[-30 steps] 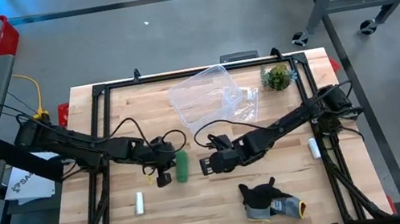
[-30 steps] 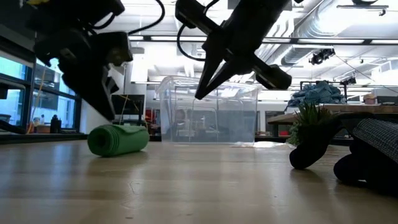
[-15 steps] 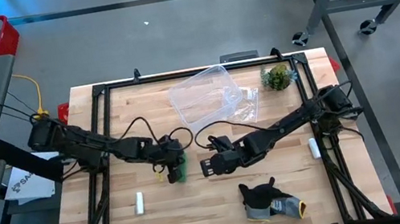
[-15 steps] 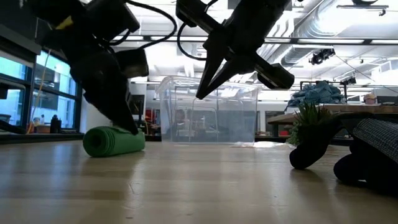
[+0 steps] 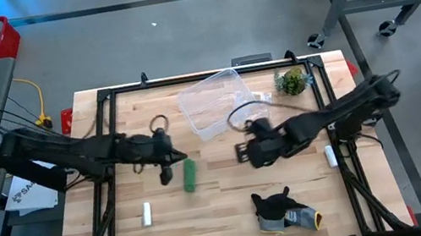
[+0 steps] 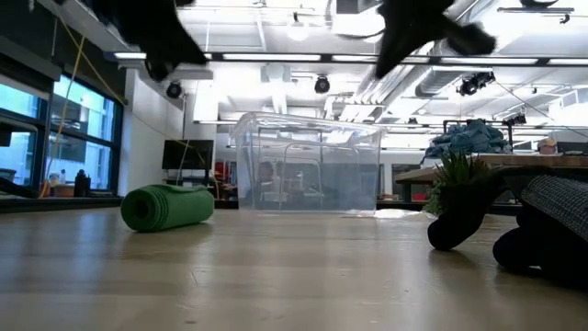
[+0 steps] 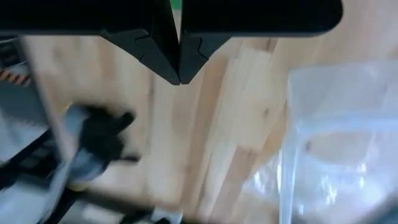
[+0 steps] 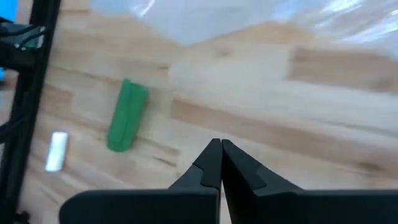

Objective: Roll bandage
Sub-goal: Open the transparent zip bag

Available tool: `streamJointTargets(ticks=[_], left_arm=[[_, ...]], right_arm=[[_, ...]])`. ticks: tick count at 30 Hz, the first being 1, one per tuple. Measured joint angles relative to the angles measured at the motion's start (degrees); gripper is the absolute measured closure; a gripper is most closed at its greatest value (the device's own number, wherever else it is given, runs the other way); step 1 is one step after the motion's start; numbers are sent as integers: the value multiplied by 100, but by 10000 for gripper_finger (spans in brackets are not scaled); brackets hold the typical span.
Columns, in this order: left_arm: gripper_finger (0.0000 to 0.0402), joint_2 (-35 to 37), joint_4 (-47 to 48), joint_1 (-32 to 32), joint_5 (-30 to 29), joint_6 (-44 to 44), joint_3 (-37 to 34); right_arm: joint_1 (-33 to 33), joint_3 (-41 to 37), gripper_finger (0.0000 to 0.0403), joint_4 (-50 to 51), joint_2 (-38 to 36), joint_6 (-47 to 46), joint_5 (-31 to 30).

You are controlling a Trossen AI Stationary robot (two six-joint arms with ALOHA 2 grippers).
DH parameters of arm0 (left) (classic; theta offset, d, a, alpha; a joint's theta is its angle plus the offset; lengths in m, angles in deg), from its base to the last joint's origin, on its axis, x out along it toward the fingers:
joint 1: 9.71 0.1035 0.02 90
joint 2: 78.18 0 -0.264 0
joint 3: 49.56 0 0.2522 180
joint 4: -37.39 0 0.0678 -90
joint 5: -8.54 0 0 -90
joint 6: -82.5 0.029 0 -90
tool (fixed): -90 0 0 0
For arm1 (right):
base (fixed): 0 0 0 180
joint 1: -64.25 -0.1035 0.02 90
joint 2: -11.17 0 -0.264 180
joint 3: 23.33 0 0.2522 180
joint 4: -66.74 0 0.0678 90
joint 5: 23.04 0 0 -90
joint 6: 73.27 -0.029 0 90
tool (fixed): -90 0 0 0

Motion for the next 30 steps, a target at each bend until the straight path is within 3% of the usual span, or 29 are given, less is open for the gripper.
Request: streamJointTargets(ticks=[6, 11, 15, 20, 24, 27, 30], left_arm=[[401, 846, 44, 51, -321, -307, 0], [378, 974, 16, 353, -437, -638, 0], [335, 839, 19, 607, 58, -672, 0], [274, 746, 41, 736, 289, -990, -2], [238, 733, 63, 784, 207, -1165, -2], [224, 733, 63, 815, 201, -1315, -2], [223, 733, 65, 816, 164, -1473, -2]], right_arm=[[144, 0, 402, 759, -603, 73, -149], [517, 0, 392, 562, -799, 1180, -336], [993, 0, 345, 971, -730, 2406, 97], [1697, -425, 253, 2458, -474, 1829, 729], [2121, -1359, 203, 1462, -475, 2005, 912], [2533, -1903, 194, 311, -483, 2461, 1094], [3010, -2375, 193, -315, -448, 2207, 1101]])
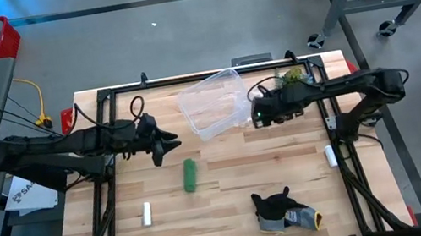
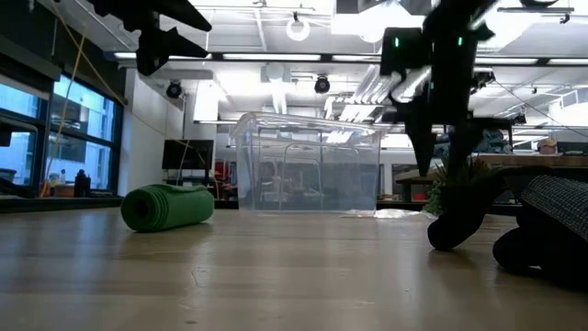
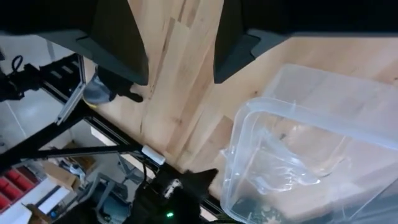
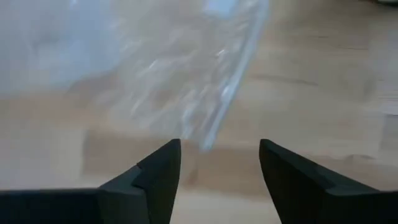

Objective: Roll bandage
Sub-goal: Open the transparent zip bag

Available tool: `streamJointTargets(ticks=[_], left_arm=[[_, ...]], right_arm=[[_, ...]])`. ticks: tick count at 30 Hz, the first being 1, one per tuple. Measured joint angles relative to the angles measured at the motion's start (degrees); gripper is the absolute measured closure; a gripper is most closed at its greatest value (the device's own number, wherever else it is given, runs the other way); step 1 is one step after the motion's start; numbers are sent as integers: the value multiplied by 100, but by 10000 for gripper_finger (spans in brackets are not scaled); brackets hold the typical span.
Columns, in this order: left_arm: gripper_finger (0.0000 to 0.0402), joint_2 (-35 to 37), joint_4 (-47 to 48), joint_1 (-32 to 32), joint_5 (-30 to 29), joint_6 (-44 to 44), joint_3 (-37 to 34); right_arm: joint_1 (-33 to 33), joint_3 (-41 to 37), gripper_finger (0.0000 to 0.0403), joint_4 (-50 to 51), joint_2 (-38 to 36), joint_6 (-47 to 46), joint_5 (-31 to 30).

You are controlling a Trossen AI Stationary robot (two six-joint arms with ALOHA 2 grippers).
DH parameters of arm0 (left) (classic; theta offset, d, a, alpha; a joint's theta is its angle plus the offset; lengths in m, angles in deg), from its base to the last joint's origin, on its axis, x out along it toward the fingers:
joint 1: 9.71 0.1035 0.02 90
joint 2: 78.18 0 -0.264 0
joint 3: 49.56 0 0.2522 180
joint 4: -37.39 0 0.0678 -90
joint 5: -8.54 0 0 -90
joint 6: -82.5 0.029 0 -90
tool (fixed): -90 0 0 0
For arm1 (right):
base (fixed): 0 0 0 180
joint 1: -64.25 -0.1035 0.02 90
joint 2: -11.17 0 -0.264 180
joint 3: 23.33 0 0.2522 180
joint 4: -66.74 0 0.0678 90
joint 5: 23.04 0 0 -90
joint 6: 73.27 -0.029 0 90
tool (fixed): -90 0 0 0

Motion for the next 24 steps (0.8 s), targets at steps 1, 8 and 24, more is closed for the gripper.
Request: streamJointTargets(ticks=[1, 8, 24], left_arm=[[222, 0, 2, 0, -7, -45, 0], [222, 0, 20, 0, -73, -306, 0], [222, 0, 1, -2, -90, -593, 0]], right_arm=[[161, -150, 192, -232, 4, -94, -8], [930, -1009, 192, -1912, 6, -261, 107], [1186, -1428, 241, -2813, 658, -523, 237]])
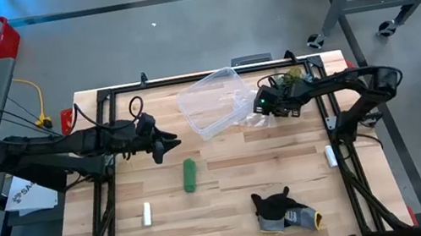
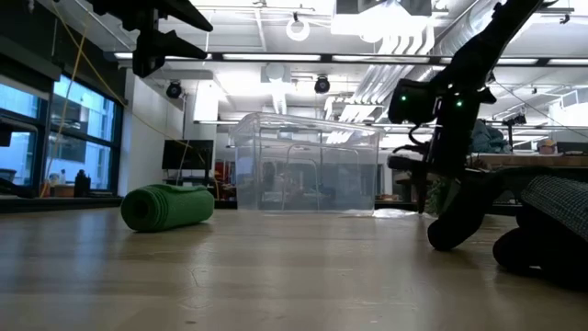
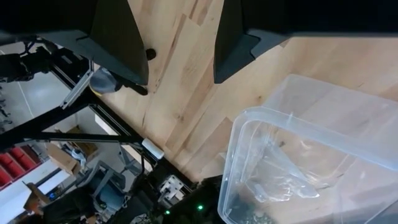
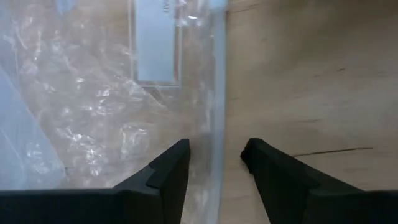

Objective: Roll bandage
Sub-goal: Open the transparent zip bag

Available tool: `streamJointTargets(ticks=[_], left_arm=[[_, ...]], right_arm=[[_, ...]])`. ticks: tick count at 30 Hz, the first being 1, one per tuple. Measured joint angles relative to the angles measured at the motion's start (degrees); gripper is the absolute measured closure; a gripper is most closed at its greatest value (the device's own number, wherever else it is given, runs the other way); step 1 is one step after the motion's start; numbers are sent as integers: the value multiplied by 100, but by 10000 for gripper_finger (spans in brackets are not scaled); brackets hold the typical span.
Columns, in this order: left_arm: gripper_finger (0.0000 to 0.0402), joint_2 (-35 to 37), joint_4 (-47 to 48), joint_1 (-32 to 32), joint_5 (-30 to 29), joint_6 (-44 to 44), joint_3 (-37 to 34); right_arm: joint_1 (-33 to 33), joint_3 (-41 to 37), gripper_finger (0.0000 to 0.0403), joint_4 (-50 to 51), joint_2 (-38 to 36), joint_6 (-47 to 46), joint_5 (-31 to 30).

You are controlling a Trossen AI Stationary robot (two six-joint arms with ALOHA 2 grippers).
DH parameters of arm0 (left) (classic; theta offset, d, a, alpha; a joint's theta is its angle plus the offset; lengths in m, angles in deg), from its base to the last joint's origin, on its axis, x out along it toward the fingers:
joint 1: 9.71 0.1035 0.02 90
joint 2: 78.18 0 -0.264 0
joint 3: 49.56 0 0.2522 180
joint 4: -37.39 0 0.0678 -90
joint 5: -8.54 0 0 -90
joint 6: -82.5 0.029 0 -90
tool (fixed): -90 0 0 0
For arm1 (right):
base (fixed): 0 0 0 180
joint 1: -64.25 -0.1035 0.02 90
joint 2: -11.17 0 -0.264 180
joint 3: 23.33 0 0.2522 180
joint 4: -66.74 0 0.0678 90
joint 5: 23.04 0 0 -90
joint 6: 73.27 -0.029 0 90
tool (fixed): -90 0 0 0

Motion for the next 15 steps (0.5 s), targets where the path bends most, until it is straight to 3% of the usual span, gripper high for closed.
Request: streamJointTargets(ticks=[5, 10, 15], left_arm=[[222, 0, 3, 0, -23, -4, 0], [222, 0, -79, -2, -255, 80, 0], [222, 2, -456, -2, -263, 281, 0]], right_arm=[[-278, 356, 275, 385, 265, -43, -289], [-490, 543, 385, 466, 231, 110, 72], [-818, 746, 401, 1103, 112, 173, 273]])
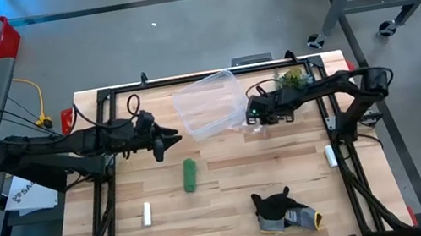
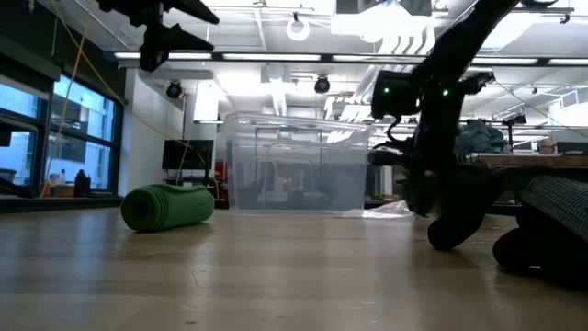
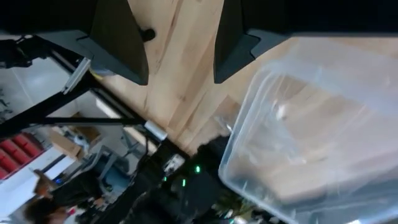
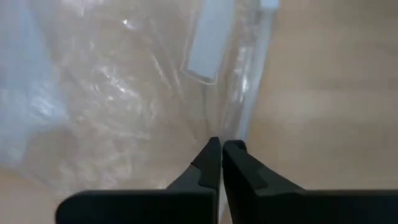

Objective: Roll bandage
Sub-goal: Open the transparent zip bag

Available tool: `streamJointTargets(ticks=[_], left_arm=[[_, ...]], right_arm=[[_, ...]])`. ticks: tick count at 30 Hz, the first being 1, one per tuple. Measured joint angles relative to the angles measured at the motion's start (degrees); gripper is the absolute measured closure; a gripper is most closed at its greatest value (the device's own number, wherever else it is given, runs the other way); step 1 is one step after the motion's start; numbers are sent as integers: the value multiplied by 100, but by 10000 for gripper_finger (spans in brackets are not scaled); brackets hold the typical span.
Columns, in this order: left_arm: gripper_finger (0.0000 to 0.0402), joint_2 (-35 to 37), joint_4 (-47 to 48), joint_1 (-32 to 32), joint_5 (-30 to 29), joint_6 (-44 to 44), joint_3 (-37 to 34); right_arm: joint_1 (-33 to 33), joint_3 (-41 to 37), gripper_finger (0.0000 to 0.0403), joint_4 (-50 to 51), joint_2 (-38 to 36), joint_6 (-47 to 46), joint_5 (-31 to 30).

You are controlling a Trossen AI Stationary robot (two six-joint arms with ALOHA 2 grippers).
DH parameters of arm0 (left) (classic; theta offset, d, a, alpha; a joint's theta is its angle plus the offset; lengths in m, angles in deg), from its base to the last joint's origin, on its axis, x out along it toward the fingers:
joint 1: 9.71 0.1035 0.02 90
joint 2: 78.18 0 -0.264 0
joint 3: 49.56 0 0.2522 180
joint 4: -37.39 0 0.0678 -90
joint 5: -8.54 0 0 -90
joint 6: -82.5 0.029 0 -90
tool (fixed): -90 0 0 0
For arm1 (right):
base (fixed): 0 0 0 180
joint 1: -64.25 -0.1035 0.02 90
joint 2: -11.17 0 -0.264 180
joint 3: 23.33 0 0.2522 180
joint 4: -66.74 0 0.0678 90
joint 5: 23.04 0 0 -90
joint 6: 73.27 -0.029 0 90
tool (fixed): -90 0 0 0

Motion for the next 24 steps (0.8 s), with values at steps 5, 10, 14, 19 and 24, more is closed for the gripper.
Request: streamJointTargets(ticks=[5, 10, 14, 19, 24], left_arm=[[222, 8, -210, 4, -18, 220, 2], [222, 4, -20, 2, 142, 337, 2], [222, 4, 168, 3, 187, 689, 2], [222, 4, 167, 42, 193, 786, 2], [222, 4, 182, 42, 196, 786, 2]], right_arm=[[-434, 245, 403, 1284, -660, 133, -198], [-932, 605, 403, 2632, -1549, 100, -651], [-1253, 1026, 403, 3637, -2138, -167, -1006], [-1390, 1299, 403, 4028, -2460, -736, -1085], [-1428, 840, 401, 3349, -2352, -1219, -834]])
